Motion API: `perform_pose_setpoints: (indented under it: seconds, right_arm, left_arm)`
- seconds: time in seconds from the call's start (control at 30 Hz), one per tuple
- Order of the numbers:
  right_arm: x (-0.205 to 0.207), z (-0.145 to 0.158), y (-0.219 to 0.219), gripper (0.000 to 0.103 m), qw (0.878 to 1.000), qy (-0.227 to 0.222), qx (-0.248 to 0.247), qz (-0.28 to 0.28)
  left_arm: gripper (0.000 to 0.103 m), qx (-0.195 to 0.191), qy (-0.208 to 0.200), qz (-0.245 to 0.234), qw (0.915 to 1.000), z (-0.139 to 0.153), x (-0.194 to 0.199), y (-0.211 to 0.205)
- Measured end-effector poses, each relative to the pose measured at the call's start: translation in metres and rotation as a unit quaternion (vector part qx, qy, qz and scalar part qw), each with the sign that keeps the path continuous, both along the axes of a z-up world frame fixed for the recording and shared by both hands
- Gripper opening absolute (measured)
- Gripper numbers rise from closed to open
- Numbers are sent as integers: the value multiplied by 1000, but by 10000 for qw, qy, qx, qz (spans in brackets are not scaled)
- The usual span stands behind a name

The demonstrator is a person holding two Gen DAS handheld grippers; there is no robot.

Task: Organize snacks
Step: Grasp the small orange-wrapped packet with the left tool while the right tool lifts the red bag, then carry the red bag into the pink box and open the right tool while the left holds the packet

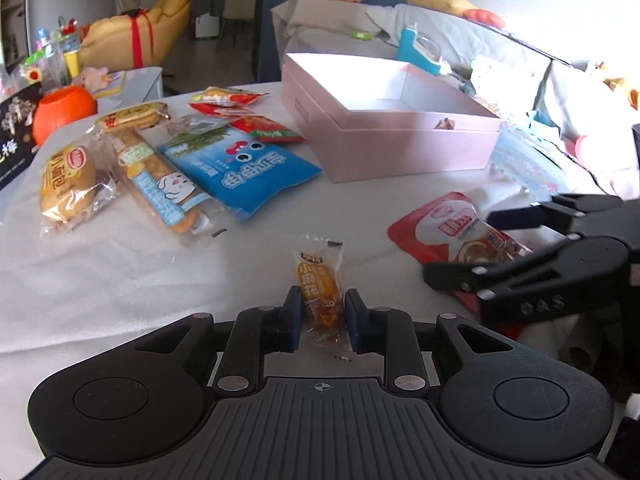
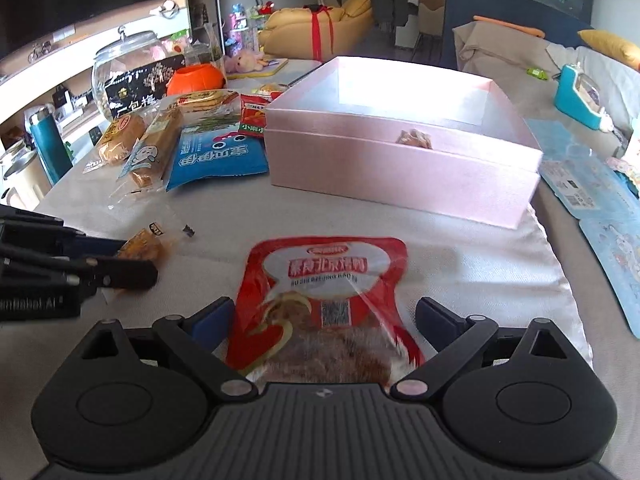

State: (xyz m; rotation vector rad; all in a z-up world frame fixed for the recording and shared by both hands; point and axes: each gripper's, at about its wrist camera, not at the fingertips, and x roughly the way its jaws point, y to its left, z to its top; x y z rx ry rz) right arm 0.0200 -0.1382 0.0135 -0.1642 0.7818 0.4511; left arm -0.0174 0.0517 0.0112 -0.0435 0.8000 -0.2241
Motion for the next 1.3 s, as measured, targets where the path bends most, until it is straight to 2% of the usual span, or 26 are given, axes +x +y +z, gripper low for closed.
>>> perform_pose_setpoints:
  seconds: [0.1,0.17,0.2,0.23,0.27,0.5,0.67,0.7,1.0,1.3]
  right_arm:
    - [11,-1,7,95,10000,9,-41,22]
    - [14,2,10,86,9999,26,-70,79]
    - [13,5,11,85,9999,0,-93,109]
    - [11,9,11,73,9998,-127,-136,114]
    - [8,13,11,68,9995,-225,-194,147]
    - [-7,38,-8,68,9984,-562,-3,112]
    - [-12,42,-19,69,9981,-606,-12,-54]
    - [-12,42,-21,69,9981,-606,-17,-96]
    - [-20,32,-44,70,9977,-530,-64,-428]
    - [-9,1,-48,72,9982,-4,8,-595]
  left_arm:
    - [27,10,-37,1,10000,0,-1,-1]
    - [27,15,-61,-12,10000,-1,-3,-1]
    - [27,7,-74,-15,10000,-1,-3,0]
    - [27,-18,-83,-12,10000,-1,-3,0]
    - [29,-56,-82,-10,10000,-1,-3,1]
    - [30,-243,-85,85,9996,-2,1,2]
    - [29,-417,118,113,9990,1,17,1]
    - [26,-420,157,127,9989,2,20,0]
    - [25,-378,191,-53,9991,3,8,-13]
    - [25,-297,194,-63,9993,2,3,-17]
